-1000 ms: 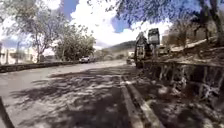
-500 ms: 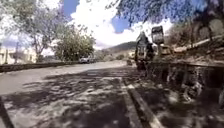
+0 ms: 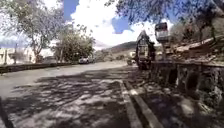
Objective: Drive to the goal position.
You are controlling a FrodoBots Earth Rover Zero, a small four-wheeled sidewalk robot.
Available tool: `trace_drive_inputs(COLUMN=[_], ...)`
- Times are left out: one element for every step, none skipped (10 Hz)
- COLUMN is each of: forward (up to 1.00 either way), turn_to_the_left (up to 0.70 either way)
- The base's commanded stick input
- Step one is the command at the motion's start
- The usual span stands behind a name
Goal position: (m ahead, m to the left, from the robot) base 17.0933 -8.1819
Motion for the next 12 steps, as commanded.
trace_drive_inputs(forward=[0.7,0.7,0.7,0.7,0.7,0.7,0.7,0.7,0.7,0.7,0.7,0.7], turn_to_the_left=[0.0,0.0,0.0,0.0,0.0,0.0,0.0,0.0,0.0,0.0,0.0,0.0])
